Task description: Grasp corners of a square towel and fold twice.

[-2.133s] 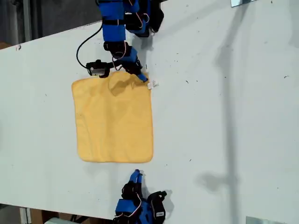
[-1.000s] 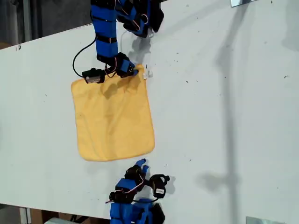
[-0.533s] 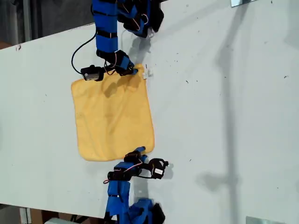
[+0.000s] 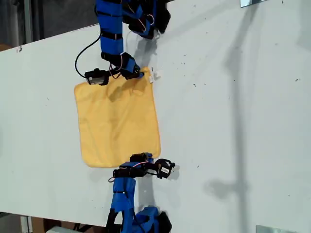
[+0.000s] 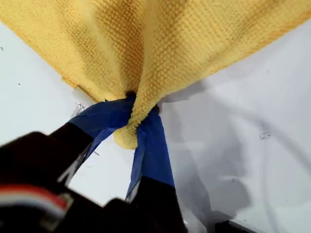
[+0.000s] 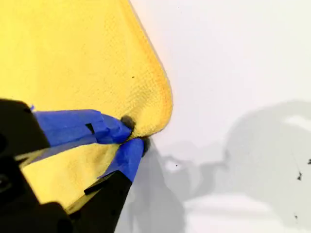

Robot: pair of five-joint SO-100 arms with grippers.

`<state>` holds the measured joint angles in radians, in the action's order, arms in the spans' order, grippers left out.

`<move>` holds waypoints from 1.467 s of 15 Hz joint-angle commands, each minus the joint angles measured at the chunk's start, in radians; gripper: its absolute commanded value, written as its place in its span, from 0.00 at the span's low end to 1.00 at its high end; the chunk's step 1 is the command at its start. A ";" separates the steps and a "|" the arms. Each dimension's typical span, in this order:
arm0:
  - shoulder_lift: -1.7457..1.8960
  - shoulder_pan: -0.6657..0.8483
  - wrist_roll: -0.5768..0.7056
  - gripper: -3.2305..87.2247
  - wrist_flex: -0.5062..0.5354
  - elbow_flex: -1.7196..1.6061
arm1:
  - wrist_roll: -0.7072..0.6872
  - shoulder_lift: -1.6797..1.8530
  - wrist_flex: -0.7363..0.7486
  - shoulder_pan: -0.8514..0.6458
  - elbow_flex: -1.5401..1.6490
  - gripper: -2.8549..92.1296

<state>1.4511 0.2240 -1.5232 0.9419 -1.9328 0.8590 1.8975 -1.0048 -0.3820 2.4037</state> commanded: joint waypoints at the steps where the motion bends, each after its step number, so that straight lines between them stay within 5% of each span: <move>1: 0.006 -0.020 -0.006 0.04 0.011 0.035 | -0.005 0.037 0.002 0.026 -0.008 0.03; 4: 0.018 -0.084 -0.026 0.04 0.023 0.038 | 0.083 0.034 -0.023 0.133 0.003 0.03; 10: 0.051 -0.414 -0.198 0.04 0.204 0.144 | 0.499 0.213 -0.129 0.673 0.011 0.03; 15: 0.051 -0.601 -0.345 0.04 0.224 0.196 | 0.776 0.276 -0.040 0.986 0.028 0.03; 17: 0.043 -0.615 -0.322 0.04 0.273 0.313 | 0.785 0.259 -0.060 1.003 -0.035 0.03; 19: 0.031 -0.540 -0.216 0.04 0.456 0.532 | 0.701 0.282 -0.198 0.928 -0.156 0.03; 22: 0.055 -0.281 0.069 0.04 0.522 0.630 | 0.433 0.431 -0.321 0.632 -0.215 0.03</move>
<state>1.4496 -0.1933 -1.5631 1.4389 -1.3698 1.4097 2.2488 -1.2870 0.3896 2.2565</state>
